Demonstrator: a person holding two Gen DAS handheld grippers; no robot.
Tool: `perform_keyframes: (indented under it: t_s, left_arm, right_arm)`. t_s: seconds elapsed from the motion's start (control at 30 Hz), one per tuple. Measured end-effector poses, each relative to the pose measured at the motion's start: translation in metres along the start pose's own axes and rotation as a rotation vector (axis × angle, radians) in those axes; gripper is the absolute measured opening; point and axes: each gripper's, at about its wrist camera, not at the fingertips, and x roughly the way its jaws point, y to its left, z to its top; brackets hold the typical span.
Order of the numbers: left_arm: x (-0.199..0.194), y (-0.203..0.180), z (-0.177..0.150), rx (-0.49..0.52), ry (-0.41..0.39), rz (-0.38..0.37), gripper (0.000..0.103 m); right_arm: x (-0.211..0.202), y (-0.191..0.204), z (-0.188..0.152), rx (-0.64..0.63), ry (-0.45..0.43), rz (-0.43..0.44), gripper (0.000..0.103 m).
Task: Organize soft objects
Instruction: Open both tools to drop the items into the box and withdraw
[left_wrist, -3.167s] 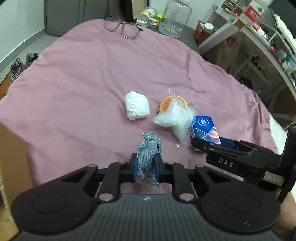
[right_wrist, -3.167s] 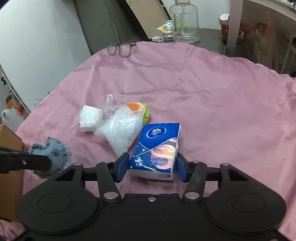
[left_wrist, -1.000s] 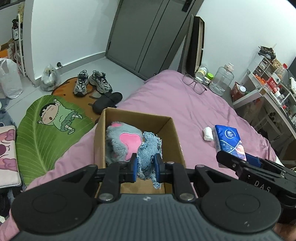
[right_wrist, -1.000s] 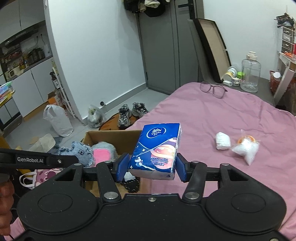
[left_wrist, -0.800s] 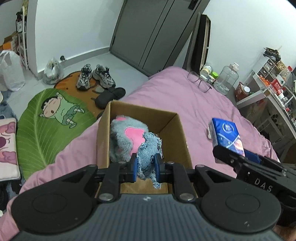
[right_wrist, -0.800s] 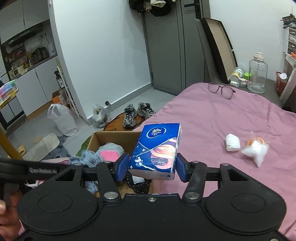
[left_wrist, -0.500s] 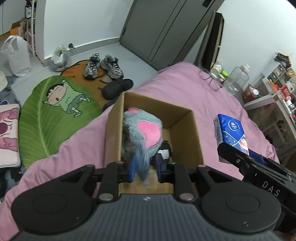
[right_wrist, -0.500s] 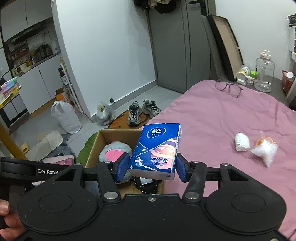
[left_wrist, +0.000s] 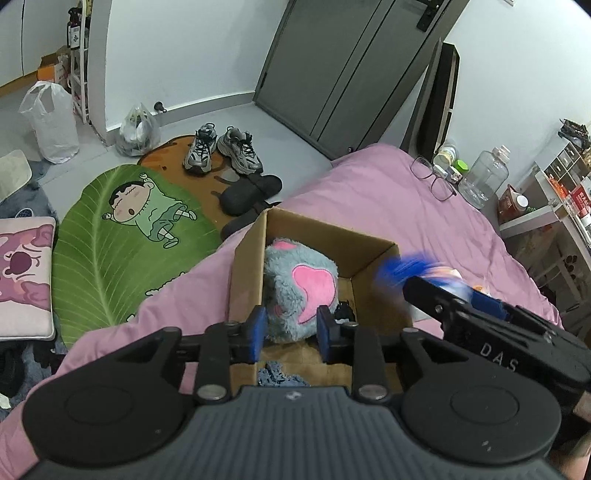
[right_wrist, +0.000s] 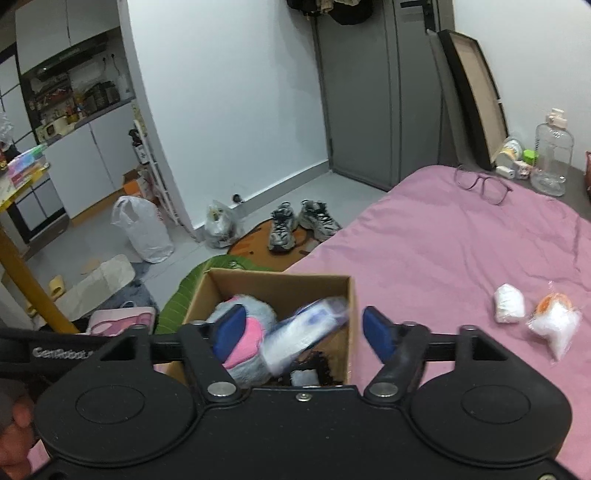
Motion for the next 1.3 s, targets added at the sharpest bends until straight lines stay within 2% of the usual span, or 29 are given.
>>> perform_keyframes:
  t_s: [0.1,0.17,0.27,0.37,0.7,0.87,1.1,1.23,1.3]
  left_arm:
    - [-0.001,-0.002,0.0,0.009,-0.006,0.013,0.041]
    - [-0.002,-0.004,0.001,0.016,-0.01,0.026,0.054]
    - [-0.002,-0.008,0.003,0.022,-0.015,0.029,0.068]
    - [-0.003,-0.015,0.003,0.046,-0.025,0.032,0.076]
    - [0.001,-0.041,0.003,0.114,-0.01,0.035,0.083]
    - [0.007,-0.057,0.0,0.155,0.004,0.046,0.085]
    - [0.014,-0.085,0.001,0.207,0.021,0.04,0.086]
    - [0.018,-0.097,0.007,0.195,0.026,0.048,0.086]
    - [0.02,-0.105,0.007,0.205,0.025,0.054,0.086]
  right_arm:
    - [-0.003,-0.005,0.001,0.005,0.006,0.002,0.071]
    - [-0.006,-0.008,0.0,-0.007,0.014,-0.002,0.071]
    - [-0.01,-0.009,-0.002,-0.039,0.025,-0.011,0.071]
    - [-0.016,-0.017,0.0,-0.057,0.032,-0.024,0.071]
    - [-0.034,-0.049,0.01,-0.073,0.024,-0.052,0.073]
    - [-0.035,-0.068,0.009,-0.028,0.04,-0.018,0.075]
    - [-0.035,-0.098,0.018,-0.011,0.05,-0.023,0.083]
    - [-0.043,-0.115,0.017,-0.011,0.028,-0.016,0.098]
    - [-0.046,-0.124,0.014,0.009,0.015,-0.01,0.099]
